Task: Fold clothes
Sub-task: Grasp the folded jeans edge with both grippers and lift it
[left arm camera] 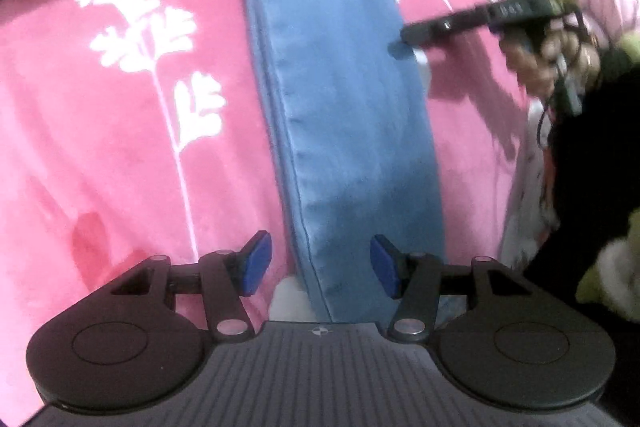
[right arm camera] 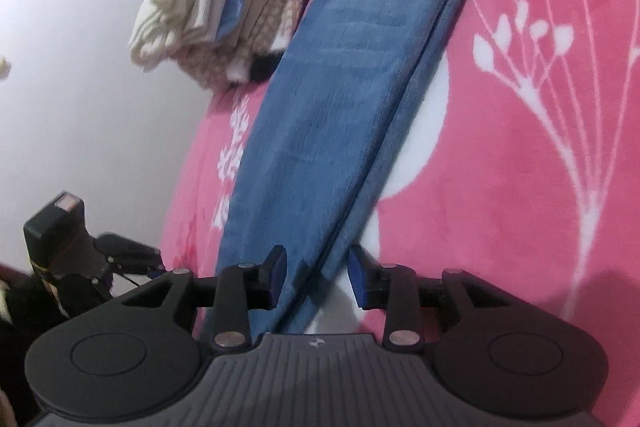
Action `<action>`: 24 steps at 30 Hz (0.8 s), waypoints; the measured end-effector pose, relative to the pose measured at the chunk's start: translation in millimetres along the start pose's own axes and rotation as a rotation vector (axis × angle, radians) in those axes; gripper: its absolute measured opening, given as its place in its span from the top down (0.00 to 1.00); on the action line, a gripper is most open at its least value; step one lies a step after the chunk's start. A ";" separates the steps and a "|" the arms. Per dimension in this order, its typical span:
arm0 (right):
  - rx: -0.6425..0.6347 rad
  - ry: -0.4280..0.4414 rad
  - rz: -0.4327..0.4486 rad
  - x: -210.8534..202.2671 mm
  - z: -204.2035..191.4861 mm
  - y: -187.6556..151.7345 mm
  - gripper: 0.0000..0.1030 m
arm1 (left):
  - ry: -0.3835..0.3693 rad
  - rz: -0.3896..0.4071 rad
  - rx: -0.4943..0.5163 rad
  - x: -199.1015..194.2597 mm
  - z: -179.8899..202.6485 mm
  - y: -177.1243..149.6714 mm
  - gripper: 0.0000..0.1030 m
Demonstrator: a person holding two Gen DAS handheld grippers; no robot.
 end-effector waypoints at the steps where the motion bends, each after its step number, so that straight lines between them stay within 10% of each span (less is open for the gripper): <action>1: 0.007 0.008 0.008 3.4 -0.3 -0.7 0.65 | -0.012 0.002 -0.011 2.6 -2.9 0.9 0.47; 24: -0.059 0.268 -0.424 112.7 -50.6 -76.4 0.78 | -0.222 -0.039 -0.077 36.9 -7.4 -5.5 0.49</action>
Point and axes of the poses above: each gripper's, at about its wrist camera, not at the fingertips, and x roughly the way its jaws point, z to its right, y to its top, the point moved 4 cm from there along x, roughly the way its jaws point, and after that the axes turned 15 degrees about -z, right-handed, at the moved point
